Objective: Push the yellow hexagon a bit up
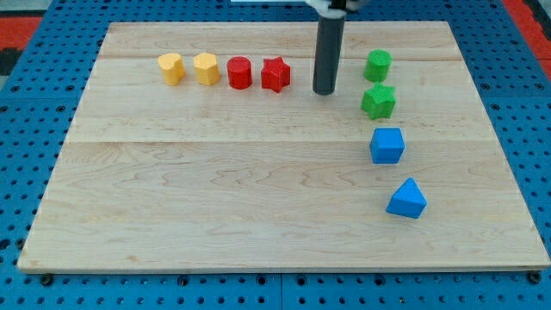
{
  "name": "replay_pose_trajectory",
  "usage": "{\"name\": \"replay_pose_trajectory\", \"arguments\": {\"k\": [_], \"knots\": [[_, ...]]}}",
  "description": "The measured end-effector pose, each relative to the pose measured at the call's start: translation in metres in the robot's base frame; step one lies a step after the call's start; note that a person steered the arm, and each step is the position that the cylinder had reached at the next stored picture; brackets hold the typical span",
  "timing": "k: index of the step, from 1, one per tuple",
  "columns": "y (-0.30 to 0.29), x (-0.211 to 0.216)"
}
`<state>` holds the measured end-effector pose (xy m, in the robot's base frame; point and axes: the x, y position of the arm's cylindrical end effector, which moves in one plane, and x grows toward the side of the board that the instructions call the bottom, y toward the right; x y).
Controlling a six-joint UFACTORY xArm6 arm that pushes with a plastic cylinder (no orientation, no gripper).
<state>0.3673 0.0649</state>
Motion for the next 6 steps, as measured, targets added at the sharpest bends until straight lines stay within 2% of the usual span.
{"name": "replay_pose_trajectory", "arguments": {"k": [1,3,4,5,6], "knots": [[-0.04,0.01],[-0.049,-0.043],[-0.05,-0.043],[-0.07,-0.01],[-0.161,-0.012]]}}
